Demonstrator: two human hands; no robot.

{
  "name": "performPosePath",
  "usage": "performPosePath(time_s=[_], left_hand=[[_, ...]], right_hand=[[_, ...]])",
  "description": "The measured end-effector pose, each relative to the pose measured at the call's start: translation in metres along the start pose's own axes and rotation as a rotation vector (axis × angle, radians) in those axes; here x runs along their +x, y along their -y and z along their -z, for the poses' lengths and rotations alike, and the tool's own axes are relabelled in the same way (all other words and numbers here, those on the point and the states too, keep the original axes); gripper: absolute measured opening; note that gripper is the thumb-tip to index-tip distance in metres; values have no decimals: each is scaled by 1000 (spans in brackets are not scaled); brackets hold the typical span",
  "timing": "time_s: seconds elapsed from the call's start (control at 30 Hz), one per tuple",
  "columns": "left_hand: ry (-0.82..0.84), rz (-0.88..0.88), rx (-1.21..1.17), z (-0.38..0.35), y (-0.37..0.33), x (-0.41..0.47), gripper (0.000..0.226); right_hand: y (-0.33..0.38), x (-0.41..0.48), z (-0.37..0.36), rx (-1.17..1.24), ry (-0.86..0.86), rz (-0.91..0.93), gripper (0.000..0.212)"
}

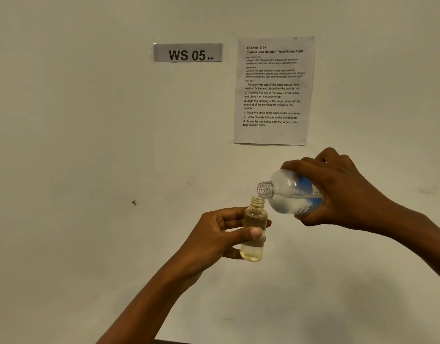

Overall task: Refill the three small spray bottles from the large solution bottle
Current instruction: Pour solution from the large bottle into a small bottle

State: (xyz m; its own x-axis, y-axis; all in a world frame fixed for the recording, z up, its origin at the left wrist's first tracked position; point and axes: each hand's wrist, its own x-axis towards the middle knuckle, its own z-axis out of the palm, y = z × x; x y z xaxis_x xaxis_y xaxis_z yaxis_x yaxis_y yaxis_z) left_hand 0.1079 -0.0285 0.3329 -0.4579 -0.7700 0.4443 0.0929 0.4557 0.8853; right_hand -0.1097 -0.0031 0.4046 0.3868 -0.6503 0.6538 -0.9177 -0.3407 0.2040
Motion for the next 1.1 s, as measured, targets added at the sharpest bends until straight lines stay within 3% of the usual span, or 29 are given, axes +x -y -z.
performPosePath(time_s=[1.1], left_hand=[[-3, -21, -8, -2, -3, -3, 27]], right_hand=[[1, -1, 7, -25, -5, 17, 79]])
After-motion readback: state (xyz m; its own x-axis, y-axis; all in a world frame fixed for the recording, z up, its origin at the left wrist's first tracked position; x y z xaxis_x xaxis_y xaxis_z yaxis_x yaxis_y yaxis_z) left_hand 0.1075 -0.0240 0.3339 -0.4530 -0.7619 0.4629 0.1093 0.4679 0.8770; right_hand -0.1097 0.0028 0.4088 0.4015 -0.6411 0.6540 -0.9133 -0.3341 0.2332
